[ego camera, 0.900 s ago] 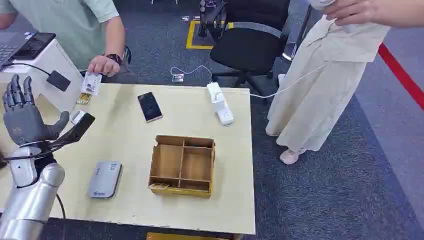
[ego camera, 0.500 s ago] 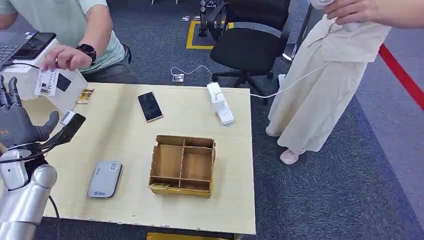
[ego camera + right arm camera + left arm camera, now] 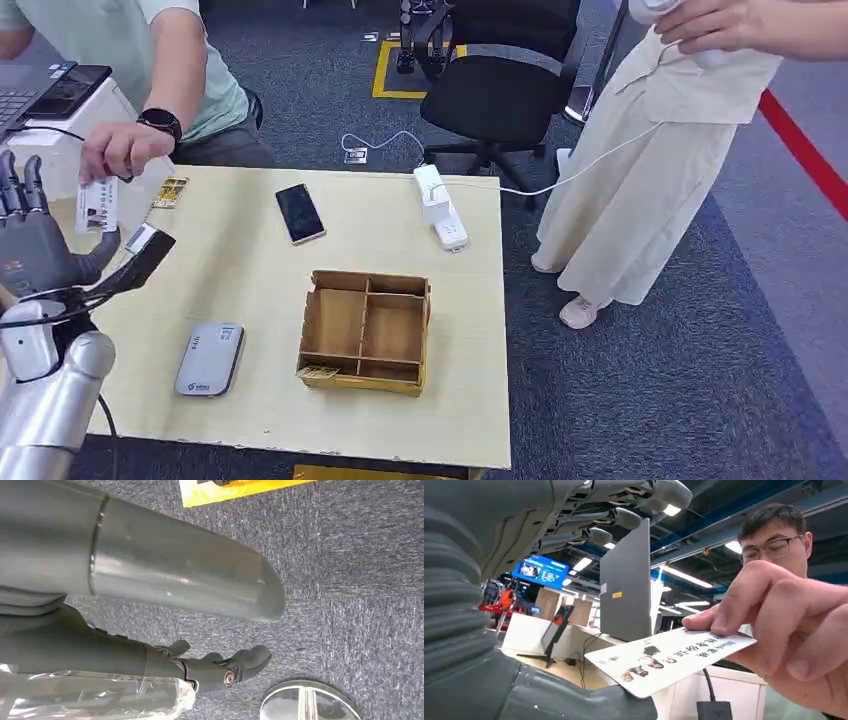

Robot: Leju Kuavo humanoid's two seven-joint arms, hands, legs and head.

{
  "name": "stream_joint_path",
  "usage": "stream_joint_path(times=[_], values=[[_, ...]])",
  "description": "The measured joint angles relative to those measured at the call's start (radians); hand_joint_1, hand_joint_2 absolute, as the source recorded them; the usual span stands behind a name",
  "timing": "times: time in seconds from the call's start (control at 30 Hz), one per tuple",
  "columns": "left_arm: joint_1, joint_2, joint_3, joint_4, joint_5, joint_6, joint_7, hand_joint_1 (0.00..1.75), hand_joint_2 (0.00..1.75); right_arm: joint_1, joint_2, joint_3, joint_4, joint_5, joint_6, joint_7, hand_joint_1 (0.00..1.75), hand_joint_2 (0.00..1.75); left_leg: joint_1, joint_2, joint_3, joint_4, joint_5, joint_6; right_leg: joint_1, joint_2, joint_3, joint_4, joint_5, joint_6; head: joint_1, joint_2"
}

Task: Pass the card to the sensor for recognition and then transmit it.

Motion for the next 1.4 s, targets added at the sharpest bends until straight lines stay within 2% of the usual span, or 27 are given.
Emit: stream_joint_path(times=[0.07,0.1,0.73,0.93,0.97,1.0,1.4], values=[[0.008,-0.001,0.0,-0.006,-0.006,0.002,0.0,0.0,1.75,0.0,0.0,-0.002,0.0,0.002,0.0,0.0,0.0,0.0,0.0,0.0,0.0,0.0,0.0,0.0,0.0,0.0,0.0,0.0,0.0,0.0,0.0,0.0],[0.008,-0.002,0.0,-0.006,-0.011,0.002,0.0,0.0,1.75,0.0,0.0,-0.002,0.0,0.003,0.0,0.0,0.0,1.75,0.0,0.0,0.0,0.0,0.0,0.0,0.0,0.0,0.0,0.0,0.0,0.0,0.0,0.0],[0.025,-0.01,-0.001,-0.025,-0.022,0.003,0.001,0.0,1.75,-0.001,0.0,-0.006,0.0,0.005,0.0,0.0,0.0,1.75,0.0,0.0,0.0,0.0,0.0,0.0,0.0,0.0,0.0,0.0,0.0,0.0,0.0,0.0],[0.033,-0.012,-0.001,-0.034,-0.025,0.005,0.017,0.02,1.75,0.0,0.002,-0.01,-0.003,0.008,0.004,0.0,0.0,1.75,0.0,0.0,0.0,0.0,0.0,0.0,0.0,0.0,0.0,0.0,0.0,0.0,0.0,0.0],[0.035,-0.013,-0.001,-0.038,-0.025,0.005,0.017,1.59,1.75,0.0,0.003,-0.012,-0.005,0.008,0.004,0.0,0.0,1.75,0.0,0.0,0.0,0.0,0.0,0.0,0.0,0.0,0.0,0.0,0.0,0.0,0.0,0.0],[0.035,-0.014,-0.001,-0.04,-0.025,0.005,0.017,1.75,1.75,0.0,0.004,-0.013,-0.006,0.009,0.005,0.0,0.0,1.75,0.0,0.0,0.0,0.0,0.0,0.0,0.0,0.0,0.0,0.0,0.0,0.0,0.0,0.0],[0.035,-0.013,-0.001,-0.049,-0.029,0.008,0.012,1.75,1.75,0.001,0.006,-0.025,-0.016,0.023,0.009,-0.001,0.0,1.75,0.0,0.0,0.0,0.0,0.0,0.0,0.0,0.0,0.0,0.0,0.0,0.0,0.0,0.0]])
